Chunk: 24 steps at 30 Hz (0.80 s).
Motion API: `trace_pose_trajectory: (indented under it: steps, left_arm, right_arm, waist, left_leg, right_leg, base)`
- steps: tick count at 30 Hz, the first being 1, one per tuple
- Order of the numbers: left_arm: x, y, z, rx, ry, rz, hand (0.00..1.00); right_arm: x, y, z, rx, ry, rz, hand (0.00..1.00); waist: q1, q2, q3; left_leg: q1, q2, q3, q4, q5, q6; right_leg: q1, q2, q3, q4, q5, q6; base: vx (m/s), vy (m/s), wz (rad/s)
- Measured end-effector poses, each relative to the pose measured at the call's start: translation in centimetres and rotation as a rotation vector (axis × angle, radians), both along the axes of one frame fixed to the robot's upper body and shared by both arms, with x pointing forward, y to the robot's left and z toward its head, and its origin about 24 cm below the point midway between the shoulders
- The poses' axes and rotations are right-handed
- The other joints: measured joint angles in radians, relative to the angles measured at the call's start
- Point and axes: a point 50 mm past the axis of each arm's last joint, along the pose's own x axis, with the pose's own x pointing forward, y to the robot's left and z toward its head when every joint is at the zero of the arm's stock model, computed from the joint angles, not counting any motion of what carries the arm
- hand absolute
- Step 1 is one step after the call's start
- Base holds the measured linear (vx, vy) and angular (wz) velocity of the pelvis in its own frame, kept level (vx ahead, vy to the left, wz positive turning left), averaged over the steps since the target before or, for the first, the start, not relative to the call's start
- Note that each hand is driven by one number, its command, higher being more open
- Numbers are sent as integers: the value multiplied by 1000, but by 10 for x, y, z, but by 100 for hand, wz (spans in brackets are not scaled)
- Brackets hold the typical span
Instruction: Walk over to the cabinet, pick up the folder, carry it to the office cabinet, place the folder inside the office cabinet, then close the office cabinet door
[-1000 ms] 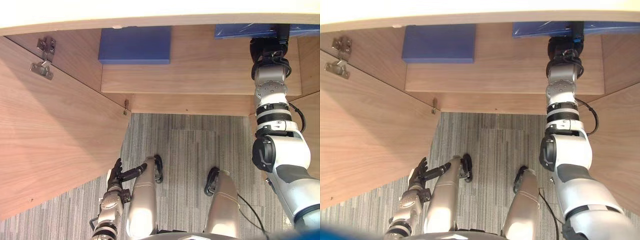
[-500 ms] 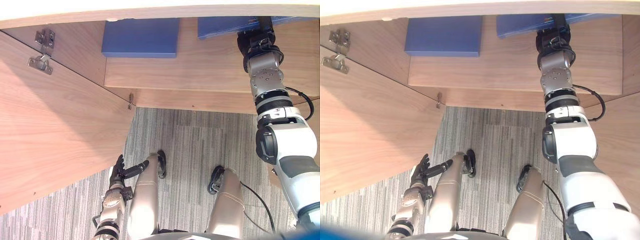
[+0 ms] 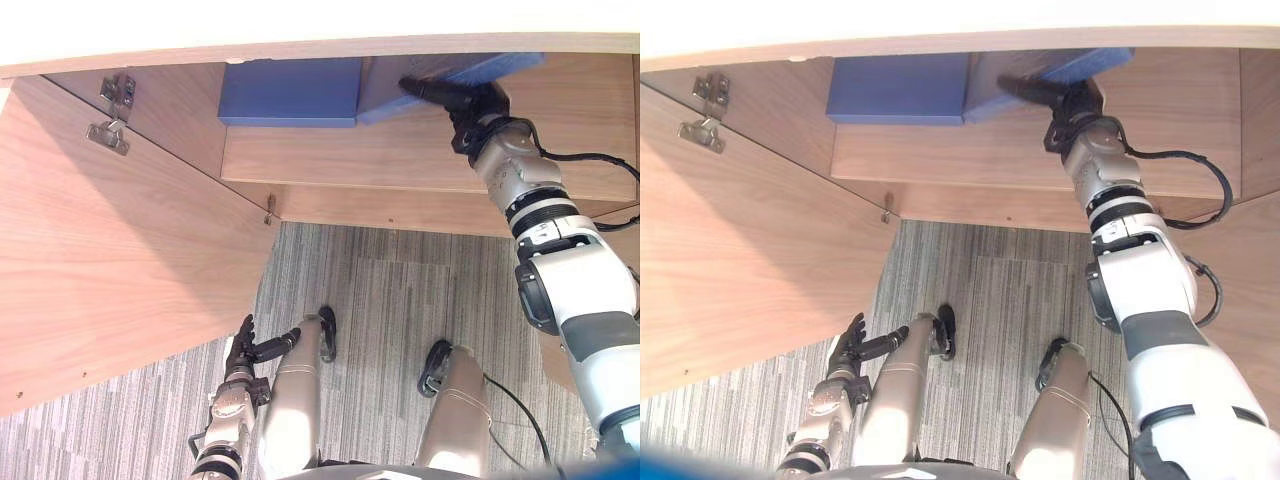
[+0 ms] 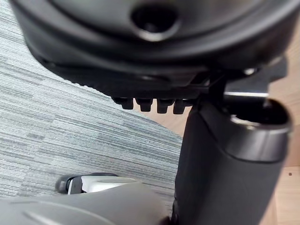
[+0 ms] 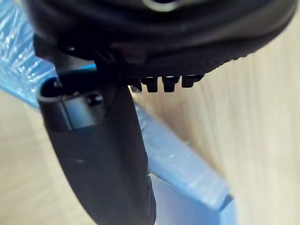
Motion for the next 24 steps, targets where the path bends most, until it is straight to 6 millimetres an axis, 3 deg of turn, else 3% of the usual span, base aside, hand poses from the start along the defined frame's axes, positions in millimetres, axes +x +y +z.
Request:
trace_pose_trajectory:
  steps: [1, 4, 14, 18, 19, 20, 22, 24]
  left_arm:
    - [-1, 0, -1, 0, 5, -4, 100]
    - [-2, 0, -3, -4, 16, -17, 100]
    - [-5, 2, -5, 3, 37, -68, 100]
    - [-6, 4, -6, 1, 40, -80, 100]
    - [-6, 4, -6, 0, 43, -83, 100]
    - [-8, 5, -6, 1, 46, -84, 100]
    - [-10, 11, -7, 18, 50, -85, 100]
    - [-10, 13, -6, 27, 48, -87, 100]
  right_arm:
    - [-1, -5, -10, -81, 29, -6, 100]
    - [-4, -15, -14, -149, 41, -1, 100]
    - [-12, -39, -43, -43, 84, -14, 100]
    - [-15, -41, -46, -301, 109, 25, 100]
    - [-17, -39, -49, -445, 114, 41, 100]
    - [-18, -34, -54, -622, 122, 74, 100]
    - [-21, -22, -62, -779, 127, 144, 100]
    - [-25, -18, -69, -825, 133, 203, 100]
  waist:
    - [1, 0, -5]
    - [3, -1, -17]
    - [23, -29, -36]
    - [24, -39, -40]
    - [22, -41, -39]
    - [20, -50, -39]
    - [13, -71, -43]
    - [9, -86, -41]
  left_leg:
    - [0, 1, -2, -4, 1, 0]
    - [0, 3, 1, -10, 1, 0]
    - [42, 1, 10, -52, 5, -2]
    - [52, 2, 16, -70, 8, -3]
    - [59, 2, 17, -75, 9, -3]
    - [69, 2, 23, -82, 9, -3]
    - [74, 2, 28, -93, 9, -3]
    - [75, 2, 29, -96, 9, -3]
  right_leg:
    - [3, 1, -6, -6, 2, -3]
    - [4, 2, -8, -14, 6, -2]
    - [38, 1, -17, -49, 16, -4]
    - [44, 2, -19, -65, 25, -4]
    - [52, 3, -20, -74, 28, -2]
    - [59, 3, -19, -81, 31, 0]
    - [61, 4, -19, -95, 34, 1]
    - [66, 4, -22, -104, 35, 2]
  base:
    - [38, -36, 2]
    - [34, -12, -1]
    - [26, -10, 0]
    - [14, -8, -2]
    - [37, 0, -3]
    - [32, 3, -6]
    - [31, 1, -7]
    - [17, 0, -1]
